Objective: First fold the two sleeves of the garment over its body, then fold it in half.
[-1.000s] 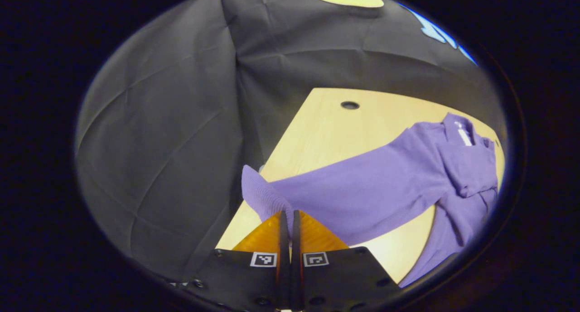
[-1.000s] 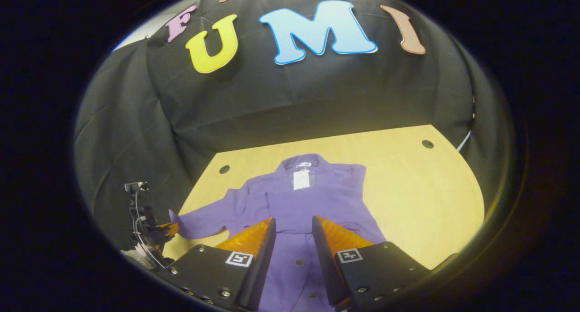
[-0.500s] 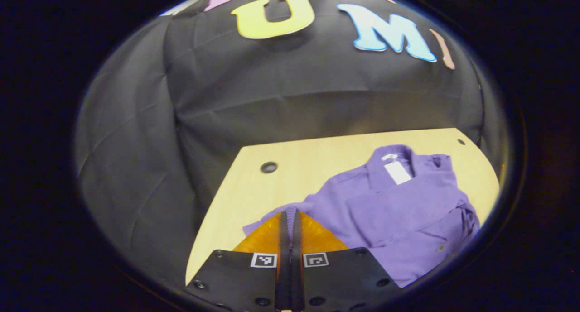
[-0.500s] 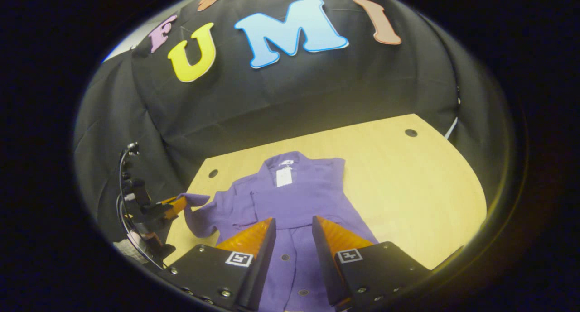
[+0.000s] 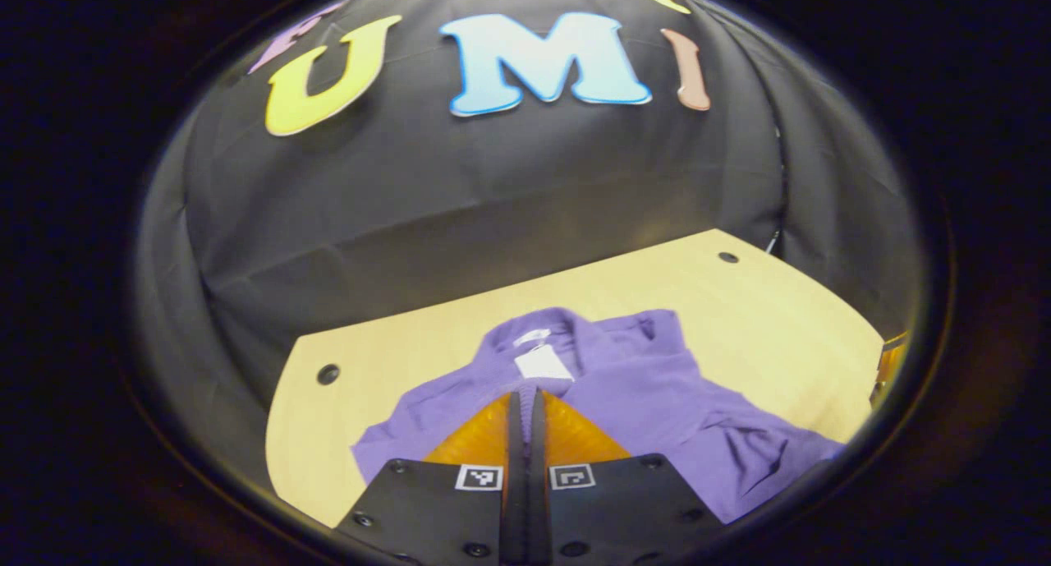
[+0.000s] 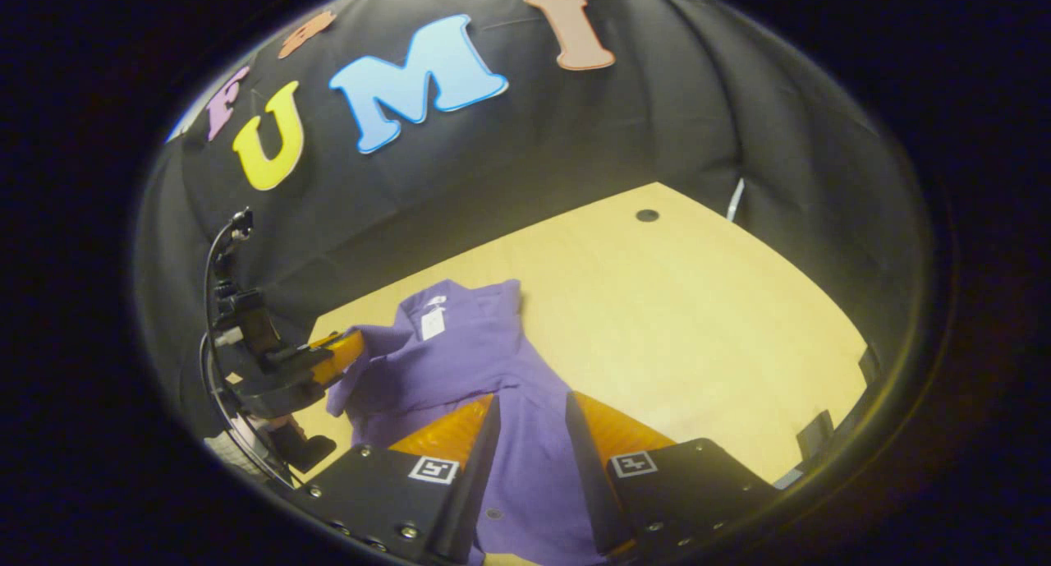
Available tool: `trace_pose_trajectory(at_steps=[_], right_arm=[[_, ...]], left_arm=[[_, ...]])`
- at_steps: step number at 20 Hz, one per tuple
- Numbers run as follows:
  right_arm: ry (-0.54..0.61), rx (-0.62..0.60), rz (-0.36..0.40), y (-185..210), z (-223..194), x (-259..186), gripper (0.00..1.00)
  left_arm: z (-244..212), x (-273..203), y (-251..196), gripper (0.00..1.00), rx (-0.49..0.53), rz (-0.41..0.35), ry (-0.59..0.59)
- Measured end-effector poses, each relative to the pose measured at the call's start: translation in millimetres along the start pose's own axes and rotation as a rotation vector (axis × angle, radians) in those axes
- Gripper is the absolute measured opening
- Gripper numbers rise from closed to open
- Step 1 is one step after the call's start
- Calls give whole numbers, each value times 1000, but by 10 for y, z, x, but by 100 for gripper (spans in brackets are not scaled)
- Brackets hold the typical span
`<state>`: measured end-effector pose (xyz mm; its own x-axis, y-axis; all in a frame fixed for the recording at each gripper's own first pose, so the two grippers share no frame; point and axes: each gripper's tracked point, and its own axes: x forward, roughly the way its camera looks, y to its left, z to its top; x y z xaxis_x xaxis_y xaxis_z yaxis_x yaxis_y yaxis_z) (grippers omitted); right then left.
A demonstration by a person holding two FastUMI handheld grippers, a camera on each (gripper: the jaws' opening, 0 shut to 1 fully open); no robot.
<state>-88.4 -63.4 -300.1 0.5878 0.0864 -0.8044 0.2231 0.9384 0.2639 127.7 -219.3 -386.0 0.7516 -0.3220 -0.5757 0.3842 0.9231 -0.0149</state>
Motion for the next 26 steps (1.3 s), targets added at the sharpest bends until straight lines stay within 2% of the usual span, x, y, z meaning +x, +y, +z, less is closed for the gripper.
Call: trace_pose_trajectory(at_steps=[5, 9, 12, 16, 17, 18, 23, 26], right_arm=[[-13, 72, -107, -544, -86, -278, 53], [-21, 128, -175, -860, -163, -490, 53], [-21, 157, -202, -1042, -235, -562, 53], [-8, 154, -197, -1041, -248, -558, 53], [-4, 148, -188, -1020, -256, -539, 53], [2, 139, -177, -979, -252, -516, 53], [38, 69, -113, -809, -292, -360, 53], [82, 22, -84, -754, -412, -259, 53]], left_arm=[[199, 248, -1063, 7, 66, -147, -25], [151, 347, -1630, 6, 73, -202, 2], [-74, 448, -1655, 6, 38, -201, 66], [-206, 508, -1572, 7, -82, -207, 108], [-233, 494, -1578, 13, -105, -224, 120], [-286, 483, -1542, 14, -119, -226, 138], [-371, 356, -1221, 96, -154, -176, 178], [-436, 169, -963, 92, -170, -154, 187]])
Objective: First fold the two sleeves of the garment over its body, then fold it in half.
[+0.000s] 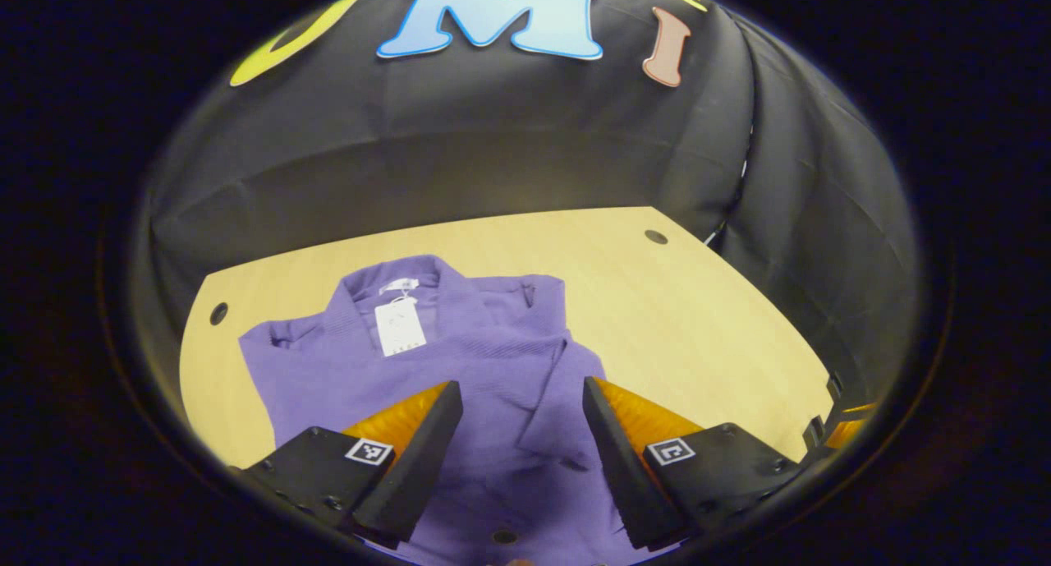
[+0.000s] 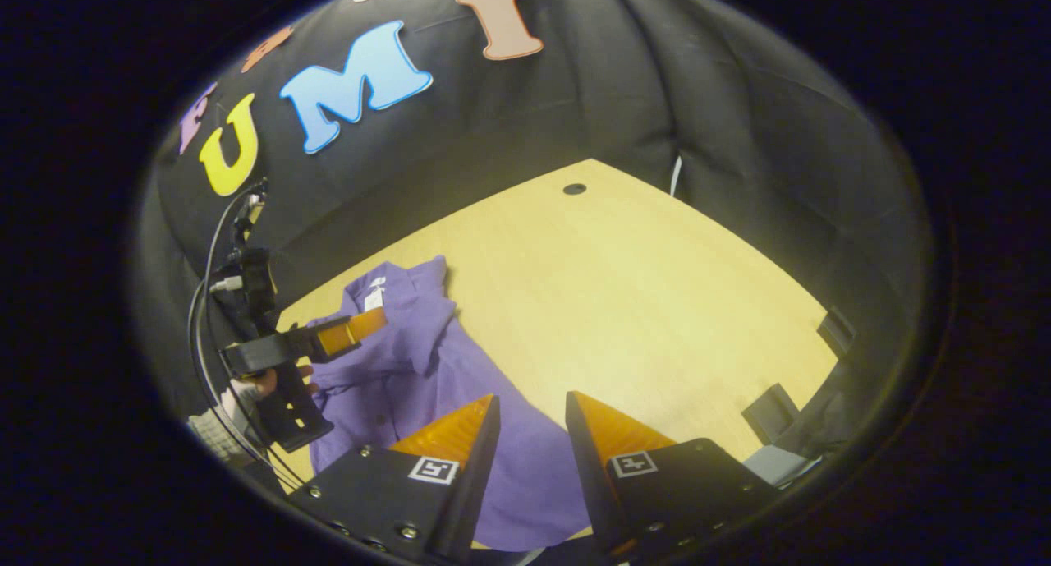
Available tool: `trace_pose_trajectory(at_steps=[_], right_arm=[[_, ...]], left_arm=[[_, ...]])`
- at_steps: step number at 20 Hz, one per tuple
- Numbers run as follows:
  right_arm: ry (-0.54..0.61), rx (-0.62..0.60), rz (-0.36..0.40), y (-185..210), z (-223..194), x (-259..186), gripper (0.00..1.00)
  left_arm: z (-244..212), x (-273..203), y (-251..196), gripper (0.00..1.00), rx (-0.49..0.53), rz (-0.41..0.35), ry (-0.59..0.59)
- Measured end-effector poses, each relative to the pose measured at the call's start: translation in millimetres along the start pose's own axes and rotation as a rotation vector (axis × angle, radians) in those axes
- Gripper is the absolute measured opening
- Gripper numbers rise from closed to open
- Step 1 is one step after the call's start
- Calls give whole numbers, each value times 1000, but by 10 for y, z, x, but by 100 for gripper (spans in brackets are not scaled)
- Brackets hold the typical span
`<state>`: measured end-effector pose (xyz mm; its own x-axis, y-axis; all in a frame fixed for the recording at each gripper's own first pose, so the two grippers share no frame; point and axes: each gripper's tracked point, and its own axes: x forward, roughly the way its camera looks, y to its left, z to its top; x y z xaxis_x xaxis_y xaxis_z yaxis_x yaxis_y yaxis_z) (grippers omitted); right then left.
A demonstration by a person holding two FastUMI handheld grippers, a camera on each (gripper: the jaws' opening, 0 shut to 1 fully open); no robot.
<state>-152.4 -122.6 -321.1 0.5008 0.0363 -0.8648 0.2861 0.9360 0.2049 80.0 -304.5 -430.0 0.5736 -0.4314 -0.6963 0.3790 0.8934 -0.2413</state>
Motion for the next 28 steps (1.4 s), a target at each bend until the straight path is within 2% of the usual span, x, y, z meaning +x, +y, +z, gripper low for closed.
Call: trace_pose_trajectory(at_steps=[2, 3, 6, 7, 9, 11, 12, 13, 14, 16, 17, 18, 19, 21, 22, 24, 28], right_arm=[[44, -37, 4, -8, -115, 88, 53], [72, -51, 8, -25, -197, 134, 53], [157, -93, 14, -75, -464, 268, 53], [189, -104, 17, -72, -556, 308, 53], [254, -120, 26, -81, -740, 366, 53], [311, -131, 34, -89, -902, 402, 53], [335, -141, 33, -95, -967, 417, 46], [361, -155, 27, -114, -1041, 409, 53], [393, -157, 39, -71, -1096, 417, 60], [431, -180, 33, -52, -1191, 426, 85], [444, -191, 20, -63, -1208, 426, 86], [455, -195, 9, -68, -1227, 425, 86], [469, -196, -2, -73, -1247, 418, 86], [499, -203, -26, -103, -1305, 406, 90], [517, -214, -43, -126, -1343, 404, 89], [547, -249, -72, -164, -1410, 406, 89], [601, -326, -105, -200, -1517, 423, 90]], left_arm=[[-105, -177, 195, 92, 14, 17, 6], [-198, -276, 308, 97, 25, 30, 16], [-600, -594, 594, 92, 38, 70, 55], [-761, -694, 677, 97, 33, 82, 74], [-1124, -912, 841, 100, 13, 111, 120], [-1454, -1144, 985, 92, -11, 142, 163], [-1626, -1251, 1052, 97, -25, 158, 186], [-1761, -1376, 1099, 92, -42, 170, 205], [-1900, -1495, 1132, 97, -60, 181, 226], [-2165, -1748, 1186, 97, -92, 202, 273], [-2272, -1843, 1187, 92, -105, 206, 292], [-2378, -1906, 1184, 92, -115, 208, 311], [-2461, -1974, 1177, 97, -126, 212, 334], [-2618, -2054, 1189, 97, -150, 230, 381], [-2675, -2055, 1191, 92, -161, 235, 398], [-2812, -2108, 1181, 92, -174, 246, 441], [-2938, -2108, 1241, 92, -147, 273, 493]])
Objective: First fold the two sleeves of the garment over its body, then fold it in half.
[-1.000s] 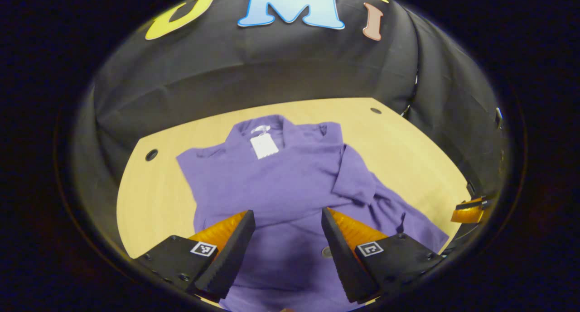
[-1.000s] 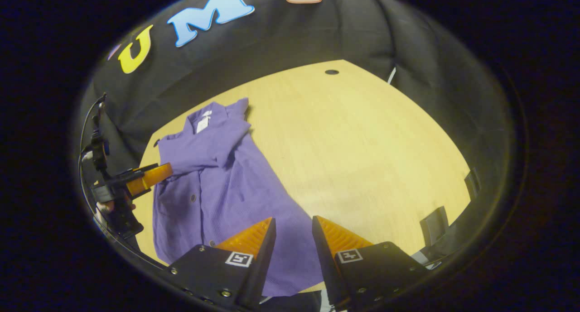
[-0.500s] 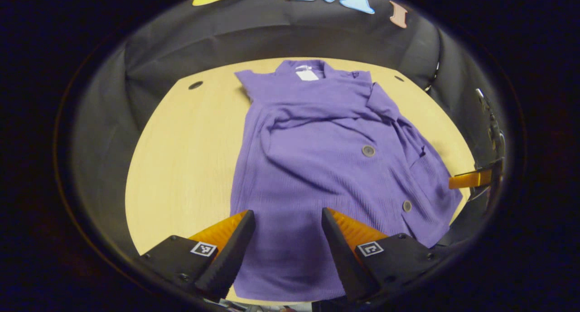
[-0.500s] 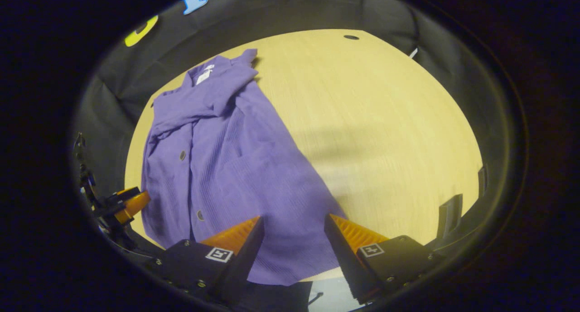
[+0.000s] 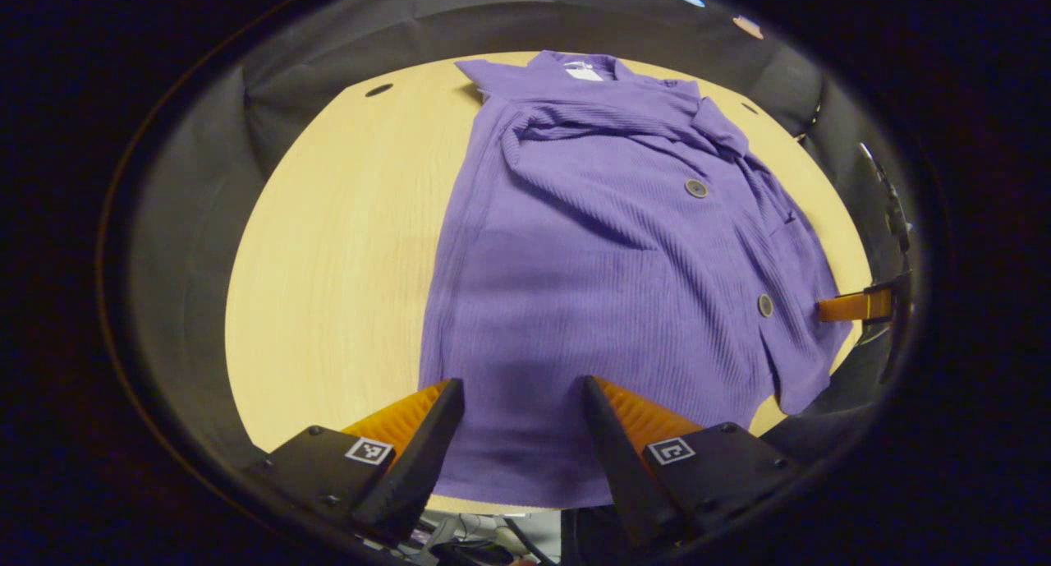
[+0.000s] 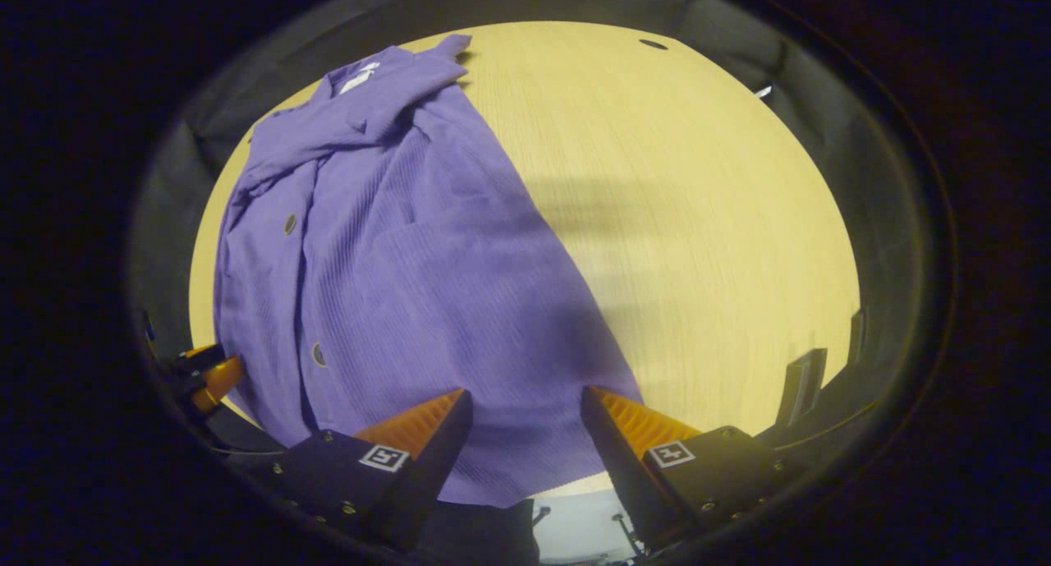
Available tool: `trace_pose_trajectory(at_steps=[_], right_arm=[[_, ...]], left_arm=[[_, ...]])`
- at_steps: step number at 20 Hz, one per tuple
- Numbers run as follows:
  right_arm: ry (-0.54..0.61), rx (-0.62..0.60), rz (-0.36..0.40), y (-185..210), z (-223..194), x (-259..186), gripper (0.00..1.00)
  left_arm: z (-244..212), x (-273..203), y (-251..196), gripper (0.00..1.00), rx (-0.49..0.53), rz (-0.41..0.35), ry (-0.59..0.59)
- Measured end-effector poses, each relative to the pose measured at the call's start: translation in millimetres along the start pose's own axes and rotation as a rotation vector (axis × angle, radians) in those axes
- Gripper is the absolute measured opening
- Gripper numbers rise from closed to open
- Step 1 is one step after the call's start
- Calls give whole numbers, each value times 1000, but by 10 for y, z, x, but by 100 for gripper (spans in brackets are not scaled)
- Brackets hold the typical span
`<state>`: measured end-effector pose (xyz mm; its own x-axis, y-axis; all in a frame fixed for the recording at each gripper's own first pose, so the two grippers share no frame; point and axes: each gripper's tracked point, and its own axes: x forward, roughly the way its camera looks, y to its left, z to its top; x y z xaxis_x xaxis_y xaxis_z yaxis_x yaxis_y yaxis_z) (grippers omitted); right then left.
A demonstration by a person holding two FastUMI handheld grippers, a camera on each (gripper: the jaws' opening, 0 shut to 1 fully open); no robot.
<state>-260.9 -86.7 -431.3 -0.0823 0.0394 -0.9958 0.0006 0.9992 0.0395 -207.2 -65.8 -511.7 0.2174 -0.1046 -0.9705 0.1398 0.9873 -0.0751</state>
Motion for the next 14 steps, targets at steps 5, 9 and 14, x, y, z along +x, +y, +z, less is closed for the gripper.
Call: trace_pose_trajectory(at_steps=[5, 9, 14], right_arm=[[80, -17, -24, 25, 20, 22, 91], [118, -7, -47, 52, 58, 41, 91], [85, -25, -47, 124, 69, 47, 86]], left_arm=[[0, -6, -32, 94, 6, -6, 59], [19, 21, -18, 98, -14, -5, 69], [140, 69, -35, 79, 31, -11, 64]])
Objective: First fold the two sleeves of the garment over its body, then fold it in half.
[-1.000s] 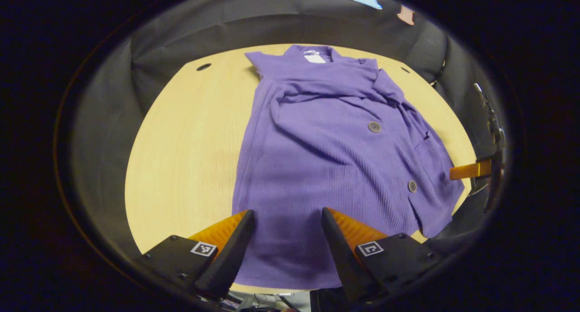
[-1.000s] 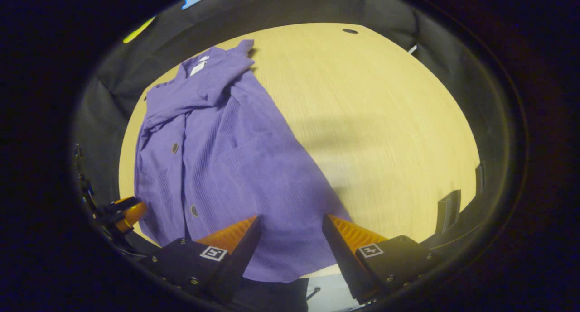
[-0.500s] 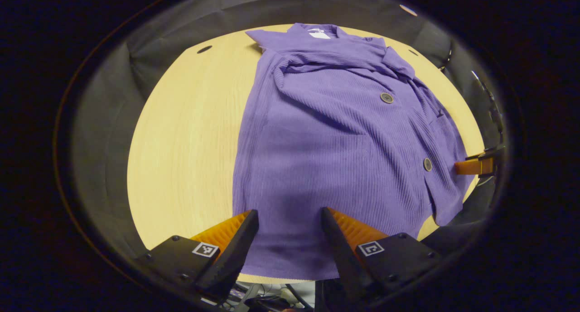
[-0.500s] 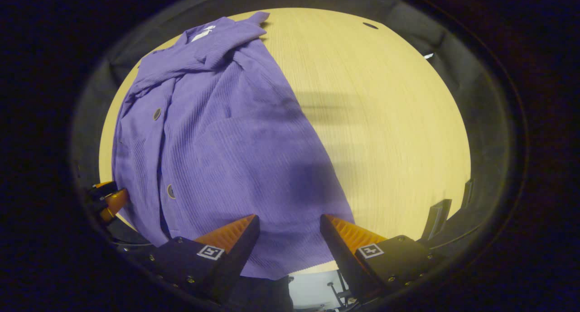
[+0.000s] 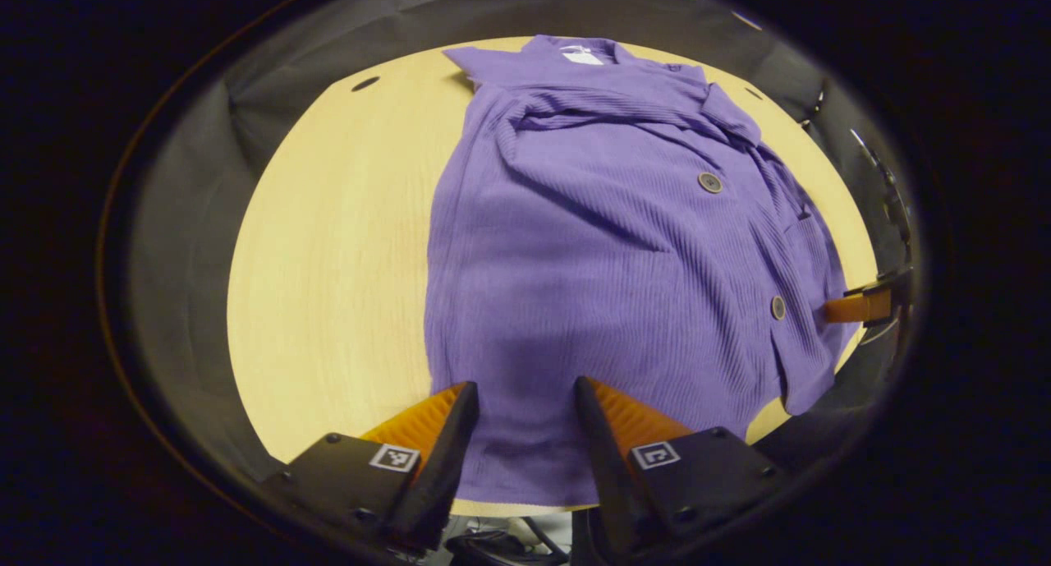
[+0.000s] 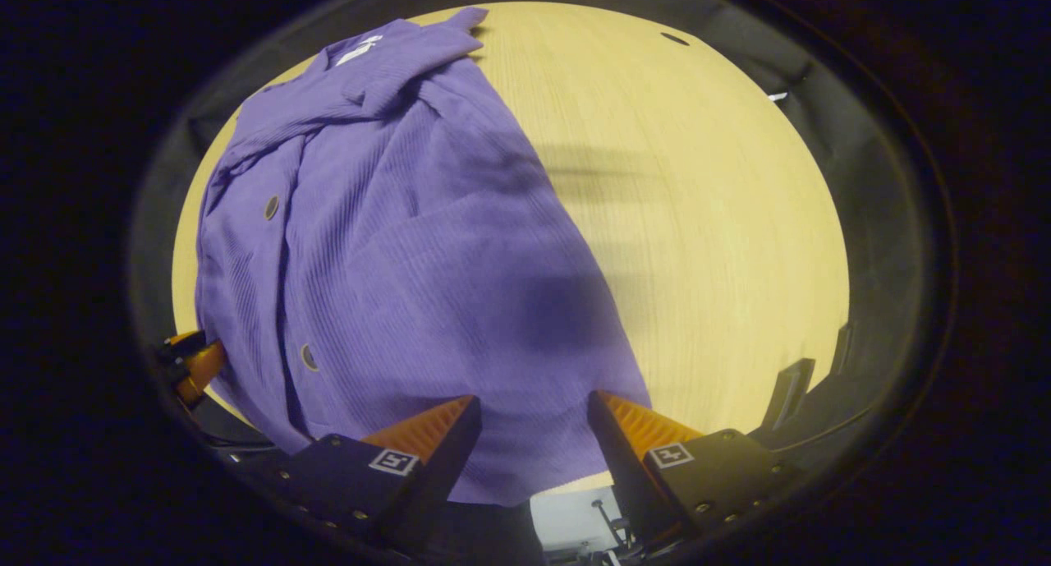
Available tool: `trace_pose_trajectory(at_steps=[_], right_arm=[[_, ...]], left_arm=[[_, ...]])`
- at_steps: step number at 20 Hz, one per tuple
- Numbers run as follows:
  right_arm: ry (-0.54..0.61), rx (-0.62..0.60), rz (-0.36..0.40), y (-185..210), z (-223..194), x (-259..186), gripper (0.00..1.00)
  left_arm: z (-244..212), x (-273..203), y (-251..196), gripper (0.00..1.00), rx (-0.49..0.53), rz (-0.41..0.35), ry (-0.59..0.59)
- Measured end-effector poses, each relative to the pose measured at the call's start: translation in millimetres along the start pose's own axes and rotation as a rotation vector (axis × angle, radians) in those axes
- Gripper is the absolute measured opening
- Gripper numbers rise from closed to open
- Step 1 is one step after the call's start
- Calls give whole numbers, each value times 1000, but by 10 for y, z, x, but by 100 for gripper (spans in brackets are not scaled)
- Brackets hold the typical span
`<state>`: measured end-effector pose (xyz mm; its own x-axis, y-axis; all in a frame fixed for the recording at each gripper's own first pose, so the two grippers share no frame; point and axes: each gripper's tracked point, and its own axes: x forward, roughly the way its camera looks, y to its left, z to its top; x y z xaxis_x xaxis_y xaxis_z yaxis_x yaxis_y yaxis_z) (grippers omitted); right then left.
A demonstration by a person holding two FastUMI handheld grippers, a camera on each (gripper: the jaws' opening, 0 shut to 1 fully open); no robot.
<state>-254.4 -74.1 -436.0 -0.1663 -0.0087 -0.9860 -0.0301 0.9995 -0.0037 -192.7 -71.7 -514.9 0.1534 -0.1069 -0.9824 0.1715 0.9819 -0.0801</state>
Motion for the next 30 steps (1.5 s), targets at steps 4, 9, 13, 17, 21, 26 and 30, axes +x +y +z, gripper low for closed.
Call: trace_pose_trajectory(at_steps=[4, 9, 13, 17, 21, 26, 30], right_arm=[[7, -28, 9, 161, 24, -23, 38], [-10, -60, -18, 220, 41, -29, 6], [-12, 33, 75, 212, 34, -46, 6], [-5, 164, 166, 270, 108, -203, 6], [-55, 201, 234, 393, 317, -453, 6], [-116, 192, 293, 571, 608, -753, 6], [-164, 179, 329, 689, 908, -950, 6]], left_arm=[[219, 65, 16, 32, 8, 25, -76], [256, 67, -27, 18, 13, 53, -86], [238, 60, -24, 5, 16, 69, -91], [279, 36, -23, 6, 1, 44, -80], [411, -79, 0, 6, -29, 34, -120], [665, -307, -46, 7, -58, 5, -178], [1115, -512, 16, 7, -143, -40, -239]])
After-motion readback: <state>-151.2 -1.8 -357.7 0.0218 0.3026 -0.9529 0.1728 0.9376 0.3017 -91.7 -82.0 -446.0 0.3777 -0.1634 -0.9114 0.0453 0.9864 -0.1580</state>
